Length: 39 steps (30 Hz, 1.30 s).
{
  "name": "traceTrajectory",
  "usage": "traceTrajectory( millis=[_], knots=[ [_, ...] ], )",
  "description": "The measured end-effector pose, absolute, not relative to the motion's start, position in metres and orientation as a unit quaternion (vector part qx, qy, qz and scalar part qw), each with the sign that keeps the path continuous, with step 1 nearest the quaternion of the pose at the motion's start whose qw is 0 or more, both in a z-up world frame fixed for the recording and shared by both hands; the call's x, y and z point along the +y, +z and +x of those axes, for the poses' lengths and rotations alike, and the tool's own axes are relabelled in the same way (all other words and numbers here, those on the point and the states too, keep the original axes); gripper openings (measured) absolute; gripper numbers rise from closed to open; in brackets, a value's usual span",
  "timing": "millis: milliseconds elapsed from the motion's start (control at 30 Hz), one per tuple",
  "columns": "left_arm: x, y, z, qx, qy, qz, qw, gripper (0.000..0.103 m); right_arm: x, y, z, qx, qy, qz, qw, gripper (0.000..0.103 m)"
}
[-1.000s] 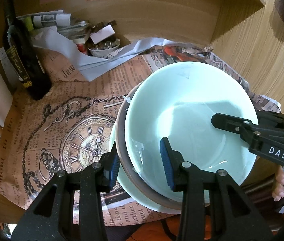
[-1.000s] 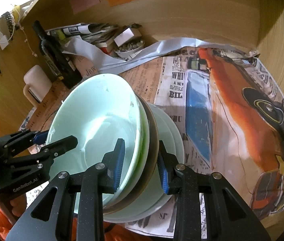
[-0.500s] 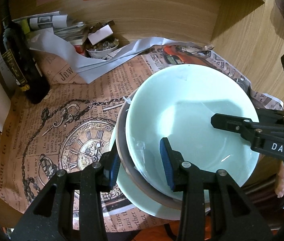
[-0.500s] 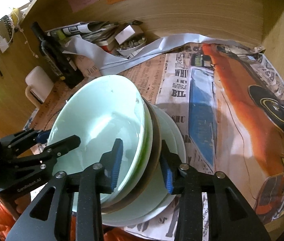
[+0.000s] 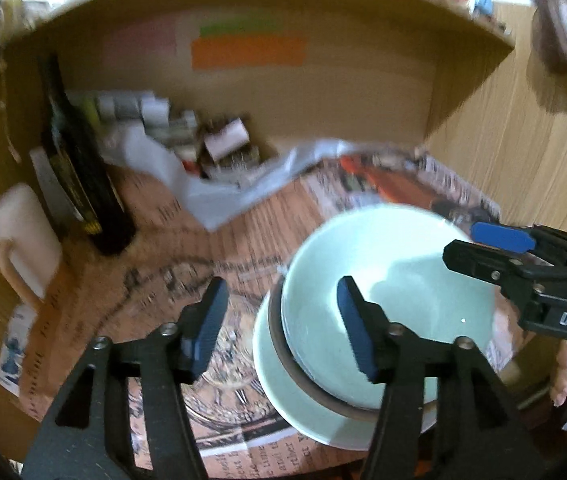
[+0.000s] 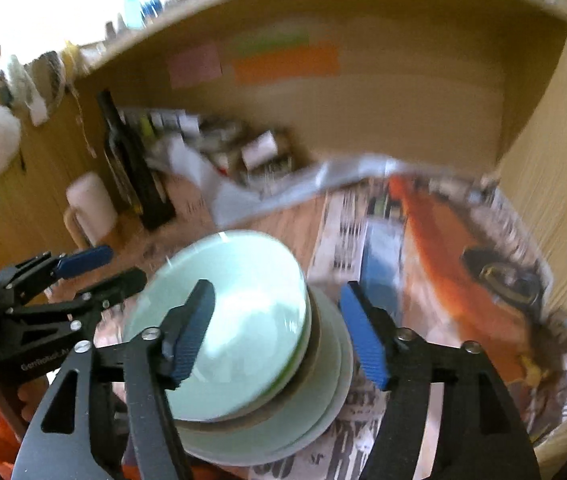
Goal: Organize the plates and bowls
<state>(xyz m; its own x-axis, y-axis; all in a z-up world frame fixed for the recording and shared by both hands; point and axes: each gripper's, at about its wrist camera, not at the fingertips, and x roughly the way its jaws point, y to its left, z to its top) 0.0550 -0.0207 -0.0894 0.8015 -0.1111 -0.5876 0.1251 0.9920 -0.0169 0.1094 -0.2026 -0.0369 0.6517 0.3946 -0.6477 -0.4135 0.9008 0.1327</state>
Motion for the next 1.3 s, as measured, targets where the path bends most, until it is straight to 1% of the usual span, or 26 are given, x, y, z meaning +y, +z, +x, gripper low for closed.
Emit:
traceTrajectory(
  millis=[67,133,200,300,367,467,533,700,767,1300],
  knots=[
    [-0.021,-0.077,0.043,0.273,-0.060,0.013,0.960,0.067,-0.202,-0.024,0.097,0.318,0.220,-0.018,0.922,0.069],
    [-0.020,-0.068,0.034,0.246,-0.057,0.012,0.968,0.069,-0.202,-0.014,0.088,0.292,0.220,-0.017,0.931,0.072],
    [-0.019,-0.058,0.023,0.218,-0.057,0.008,0.974,0.073,-0.203,-0.006,0.079,0.270,0.221,-0.014,0.937,0.077],
    [-0.017,-0.047,0.008,0.187,-0.061,0.000,0.980,0.083,-0.203,0.002,0.066,0.240,0.223,-0.008,0.945,0.082],
    [-0.017,-0.041,-0.002,0.166,-0.062,-0.004,0.984,0.091,-0.203,0.005,0.060,0.230,0.224,-0.006,0.947,0.085],
    [-0.017,-0.035,-0.014,0.144,-0.064,-0.010,0.987,0.096,-0.203,0.007,0.051,0.217,0.230,-0.001,0.948,0.085],
    [-0.017,-0.033,-0.020,0.134,-0.064,-0.011,0.989,0.098,-0.204,0.007,0.047,0.212,0.232,0.003,0.949,0.087],
    [-0.018,-0.032,-0.033,0.120,-0.065,-0.014,0.991,0.099,-0.206,0.011,0.034,0.188,0.236,0.011,0.953,0.101],
    [-0.018,-0.033,-0.035,0.118,-0.065,-0.015,0.991,0.100,-0.206,0.012,0.030,0.182,0.235,0.012,0.955,0.103],
    [-0.022,-0.036,-0.041,0.113,-0.062,-0.008,0.992,0.100,-0.207,0.012,0.023,0.180,0.240,0.026,0.954,0.103]
  ],
)
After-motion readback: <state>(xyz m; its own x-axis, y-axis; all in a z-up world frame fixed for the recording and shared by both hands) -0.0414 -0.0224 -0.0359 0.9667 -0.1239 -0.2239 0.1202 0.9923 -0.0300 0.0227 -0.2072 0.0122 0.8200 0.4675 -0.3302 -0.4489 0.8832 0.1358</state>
